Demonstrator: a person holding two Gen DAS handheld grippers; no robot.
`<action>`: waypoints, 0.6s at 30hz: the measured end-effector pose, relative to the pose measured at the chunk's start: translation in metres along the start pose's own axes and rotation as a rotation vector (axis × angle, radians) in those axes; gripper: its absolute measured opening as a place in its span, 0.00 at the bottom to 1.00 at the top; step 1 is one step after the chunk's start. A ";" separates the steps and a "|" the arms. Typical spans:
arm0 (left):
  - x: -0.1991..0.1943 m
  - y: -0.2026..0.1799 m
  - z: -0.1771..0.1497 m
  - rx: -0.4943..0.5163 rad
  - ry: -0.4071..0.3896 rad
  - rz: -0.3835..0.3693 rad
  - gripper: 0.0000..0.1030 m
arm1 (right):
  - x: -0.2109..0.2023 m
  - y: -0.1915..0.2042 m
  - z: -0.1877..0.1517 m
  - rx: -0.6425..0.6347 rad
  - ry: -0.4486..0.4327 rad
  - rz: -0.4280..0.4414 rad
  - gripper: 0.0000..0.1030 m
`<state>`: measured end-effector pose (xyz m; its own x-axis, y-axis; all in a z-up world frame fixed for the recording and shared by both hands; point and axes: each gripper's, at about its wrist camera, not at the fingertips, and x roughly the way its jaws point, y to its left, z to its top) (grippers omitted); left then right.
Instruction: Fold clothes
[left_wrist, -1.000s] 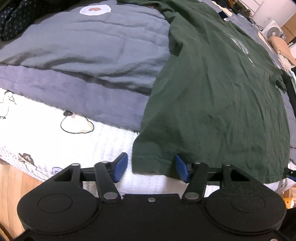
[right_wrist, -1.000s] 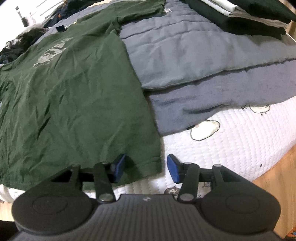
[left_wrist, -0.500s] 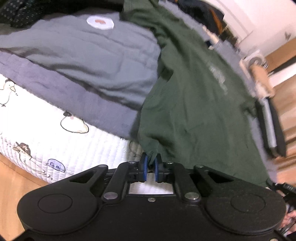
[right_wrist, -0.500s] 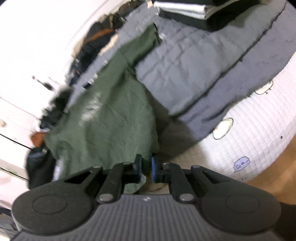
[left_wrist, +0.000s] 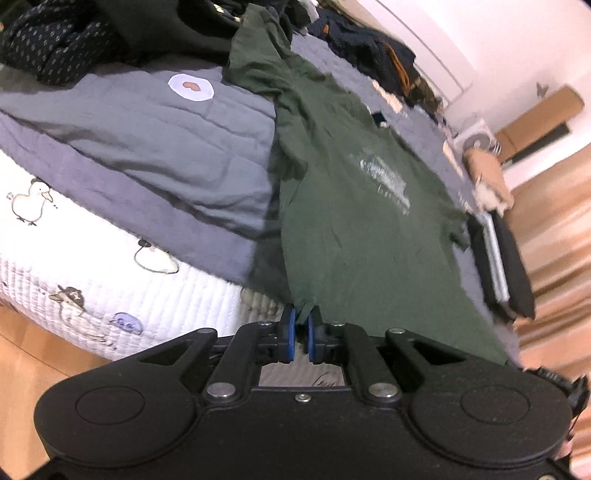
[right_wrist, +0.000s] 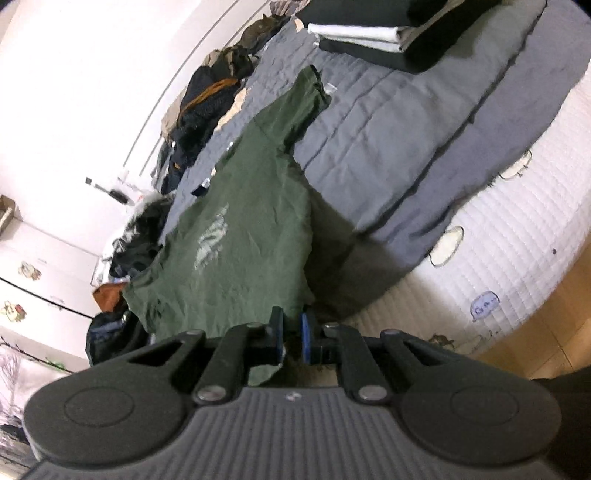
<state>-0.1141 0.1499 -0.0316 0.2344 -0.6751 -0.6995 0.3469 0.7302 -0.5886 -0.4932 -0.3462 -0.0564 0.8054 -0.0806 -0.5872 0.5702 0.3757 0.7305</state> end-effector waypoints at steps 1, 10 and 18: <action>0.002 0.000 0.005 -0.014 -0.008 -0.003 0.06 | 0.001 0.002 0.003 0.003 -0.005 0.005 0.09; 0.053 -0.015 0.074 -0.025 -0.031 0.052 0.06 | 0.065 0.032 0.058 -0.001 -0.025 0.000 0.09; 0.107 -0.032 0.139 0.022 -0.058 0.099 0.06 | 0.147 0.044 0.108 0.010 -0.017 -0.040 0.09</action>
<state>0.0266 0.0400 -0.0312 0.3204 -0.6054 -0.7286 0.3393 0.7914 -0.5085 -0.3321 -0.4411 -0.0730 0.7848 -0.1113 -0.6097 0.6032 0.3631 0.7102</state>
